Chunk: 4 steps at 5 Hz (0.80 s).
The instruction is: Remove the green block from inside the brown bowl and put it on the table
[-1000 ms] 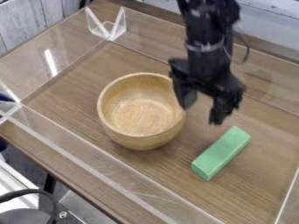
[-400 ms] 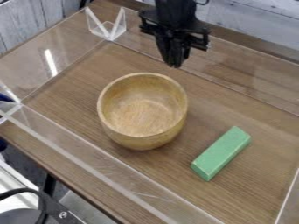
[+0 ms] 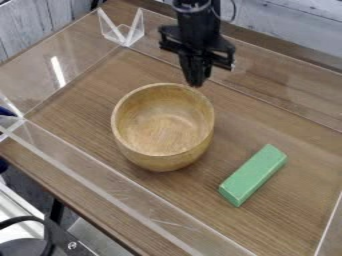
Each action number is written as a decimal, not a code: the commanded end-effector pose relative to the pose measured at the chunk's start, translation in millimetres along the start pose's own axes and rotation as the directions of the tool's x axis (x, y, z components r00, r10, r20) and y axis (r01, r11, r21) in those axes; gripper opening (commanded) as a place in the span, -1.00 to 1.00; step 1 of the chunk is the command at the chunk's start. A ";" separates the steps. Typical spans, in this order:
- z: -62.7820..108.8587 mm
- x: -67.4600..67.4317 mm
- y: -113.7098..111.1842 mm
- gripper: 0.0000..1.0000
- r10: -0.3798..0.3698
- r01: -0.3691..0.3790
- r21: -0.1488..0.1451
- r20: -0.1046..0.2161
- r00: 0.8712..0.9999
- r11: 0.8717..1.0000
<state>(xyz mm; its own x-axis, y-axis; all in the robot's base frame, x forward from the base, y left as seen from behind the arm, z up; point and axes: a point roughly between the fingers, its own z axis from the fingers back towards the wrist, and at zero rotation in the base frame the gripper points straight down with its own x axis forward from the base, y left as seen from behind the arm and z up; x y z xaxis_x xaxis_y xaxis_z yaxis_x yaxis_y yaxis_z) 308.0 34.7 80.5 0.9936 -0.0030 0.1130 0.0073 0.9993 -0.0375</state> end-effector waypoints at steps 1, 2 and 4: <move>3.7 13.9 -1.7 -1.00 -0.017 0.016 0.016 0.048 0.999 1.000; -5.4 14.8 -2.8 -1.00 -0.020 0.020 0.018 0.036 0.999 1.000; -23.8 15.3 -3.1 -1.00 -0.029 0.029 0.025 0.005 1.000 0.999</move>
<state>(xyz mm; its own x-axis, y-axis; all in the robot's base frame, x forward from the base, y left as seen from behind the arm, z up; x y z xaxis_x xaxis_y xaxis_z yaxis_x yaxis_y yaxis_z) 318.0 30.6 44.1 0.9975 -0.0250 0.0665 0.0264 0.9994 -0.0201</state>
